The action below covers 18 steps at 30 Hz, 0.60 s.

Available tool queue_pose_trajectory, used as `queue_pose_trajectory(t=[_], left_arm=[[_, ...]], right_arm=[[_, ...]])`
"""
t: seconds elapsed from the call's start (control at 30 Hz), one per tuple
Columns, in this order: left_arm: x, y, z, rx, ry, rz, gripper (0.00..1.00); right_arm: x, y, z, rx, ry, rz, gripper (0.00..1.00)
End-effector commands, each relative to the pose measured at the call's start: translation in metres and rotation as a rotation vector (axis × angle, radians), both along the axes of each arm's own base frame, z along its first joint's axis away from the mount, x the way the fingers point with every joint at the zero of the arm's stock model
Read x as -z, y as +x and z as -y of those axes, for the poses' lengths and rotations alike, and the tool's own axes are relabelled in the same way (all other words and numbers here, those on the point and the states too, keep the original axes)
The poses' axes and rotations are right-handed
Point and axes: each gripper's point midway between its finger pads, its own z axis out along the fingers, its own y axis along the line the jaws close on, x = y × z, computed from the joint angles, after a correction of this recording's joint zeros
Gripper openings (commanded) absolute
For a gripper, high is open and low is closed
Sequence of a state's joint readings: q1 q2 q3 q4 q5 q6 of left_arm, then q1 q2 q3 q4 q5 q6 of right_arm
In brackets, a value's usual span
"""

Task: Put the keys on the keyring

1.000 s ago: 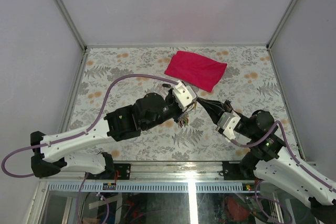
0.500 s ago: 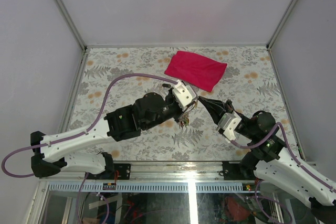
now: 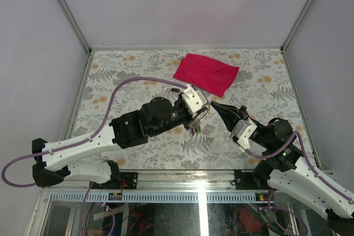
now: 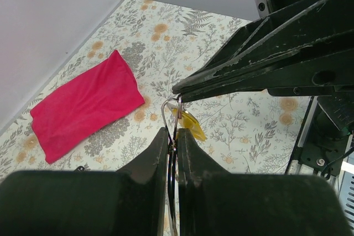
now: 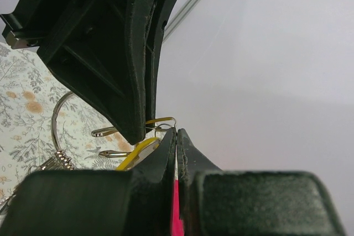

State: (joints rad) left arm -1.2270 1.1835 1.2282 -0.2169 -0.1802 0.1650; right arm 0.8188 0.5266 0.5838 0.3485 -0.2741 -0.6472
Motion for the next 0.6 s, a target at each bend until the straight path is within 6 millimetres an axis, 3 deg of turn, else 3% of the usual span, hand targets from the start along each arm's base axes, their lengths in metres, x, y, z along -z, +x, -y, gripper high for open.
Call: queue_pose_trajectory(t=[0.0, 0.3, 0.57], left_arm=[[0.009, -0.041, 0.011, 0.197, 0.027, -0.067, 0.00], [0.000, -0.053, 0.016, 0.258, -0.037, -0.092, 0.00], [0.002, -0.050, 0.011, 0.233, -0.034, -0.090, 0.00]], right_arm=[[-0.062, 0.014, 0.040, 0.201, 0.165, 0.123, 0.00], [-0.043, 0.004, 0.019, 0.091, 0.095, 0.146, 0.00], [-0.045, -0.004, 0.017, 0.051, 0.072, 0.145, 0.00]])
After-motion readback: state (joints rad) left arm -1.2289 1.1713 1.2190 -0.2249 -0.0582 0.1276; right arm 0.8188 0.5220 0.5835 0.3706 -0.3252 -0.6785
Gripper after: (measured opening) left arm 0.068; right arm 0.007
